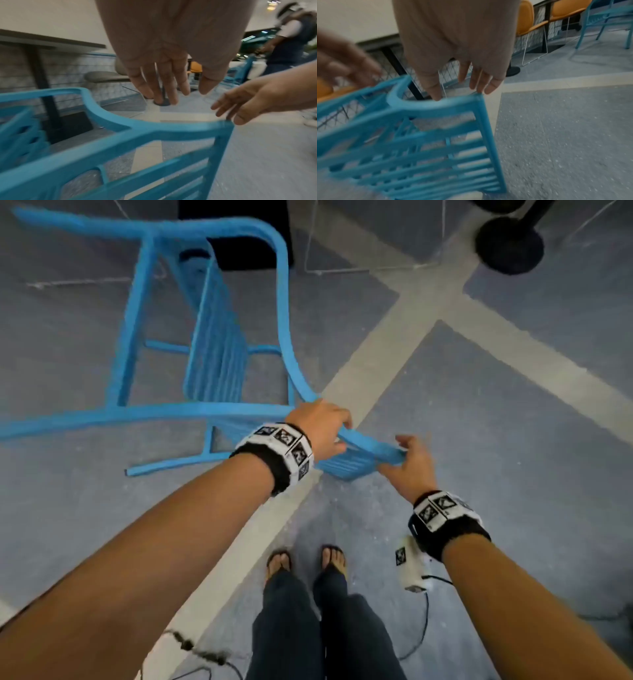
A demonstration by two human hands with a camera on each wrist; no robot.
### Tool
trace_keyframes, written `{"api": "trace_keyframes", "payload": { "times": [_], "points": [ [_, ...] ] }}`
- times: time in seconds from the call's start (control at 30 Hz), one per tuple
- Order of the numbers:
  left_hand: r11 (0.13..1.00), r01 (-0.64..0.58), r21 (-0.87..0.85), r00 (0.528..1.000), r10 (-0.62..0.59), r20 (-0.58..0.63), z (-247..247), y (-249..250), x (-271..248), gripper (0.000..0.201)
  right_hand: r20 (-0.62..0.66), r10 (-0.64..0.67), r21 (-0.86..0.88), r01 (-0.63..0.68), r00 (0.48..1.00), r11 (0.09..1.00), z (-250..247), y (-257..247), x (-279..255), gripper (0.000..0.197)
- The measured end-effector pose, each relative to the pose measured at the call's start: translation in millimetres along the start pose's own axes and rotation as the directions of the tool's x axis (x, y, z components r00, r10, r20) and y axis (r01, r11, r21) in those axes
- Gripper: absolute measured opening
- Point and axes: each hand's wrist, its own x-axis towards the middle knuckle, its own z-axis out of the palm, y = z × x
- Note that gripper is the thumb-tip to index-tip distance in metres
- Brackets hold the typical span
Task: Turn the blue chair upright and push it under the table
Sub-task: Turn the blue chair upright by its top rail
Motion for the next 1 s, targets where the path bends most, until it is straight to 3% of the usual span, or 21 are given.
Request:
{"api": "trace_keyframes", "payload": {
  "times": [0.07, 0.17, 0.27, 0.37, 0.5, 0.57, 0.67, 0.77, 0.87, 1.0],
  "points": [
    [0.992, -0.085, 0.094, 0.996, 0.084, 0.010, 28, 5, 31, 0.043, -0.098, -0.038, 0.006, 0.038, 0.995, 0.999, 14, 30, 13, 0.061],
    [0.966, -0.157, 0.205, 0.986, 0.143, 0.079, 70, 12, 68, 0.045, -0.125, 0.010, 0.129, 0.006, 0.992, 0.992, 35, 74, 22, 0.060],
    [0.949, -0.157, 0.274, 0.987, 0.138, 0.086, 95, 20, 89, 0.036, -0.013, 0.130, 0.132, -0.127, 0.991, 0.983, 66, 108, 30, 0.057],
    [0.960, -0.119, 0.255, 0.993, 0.114, 0.031, 100, 23, 95, 0.023, 0.068, 0.275, 0.092, -0.281, 0.959, 0.955, 92, 119, 46, 0.053],
    [0.971, -0.105, 0.217, 0.994, 0.105, 0.015, 102, 12, 85, 0.011, 0.290, 0.266, -0.091, -0.250, 0.919, 0.964, 109, 120, 60, 0.039],
    [0.974, -0.071, 0.214, 0.997, 0.071, 0.008, 94, 5, 77, 0.015, 0.302, 0.279, -0.136, -0.248, 0.912, 0.959, 114, 114, 54, 0.040],
    [0.980, -0.015, 0.197, 1.000, 0.019, -0.021, 65, -5, 60, 0.014, 0.244, 0.210, 0.038, -0.226, 0.947, 0.973, 111, 87, 42, 0.036],
    [0.984, 0.049, 0.172, 0.995, -0.035, -0.089, 25, -17, 37, 0.011, 0.387, 0.152, 0.170, -0.232, 0.910, 0.958, 103, 53, 36, 0.034],
    [0.987, 0.104, 0.125, 0.980, -0.080, -0.181, -15, -31, 11, 0.020, 0.450, 0.133, 0.053, -0.175, 0.883, 0.983, 95, 24, 37, 0.034],
    [0.993, 0.121, 0.013, 0.955, -0.113, -0.275, -65, -53, -13, 0.023, 0.243, 0.068, 0.075, -0.089, 0.968, 0.993, 89, -29, 39, 0.036]
  ]
}}
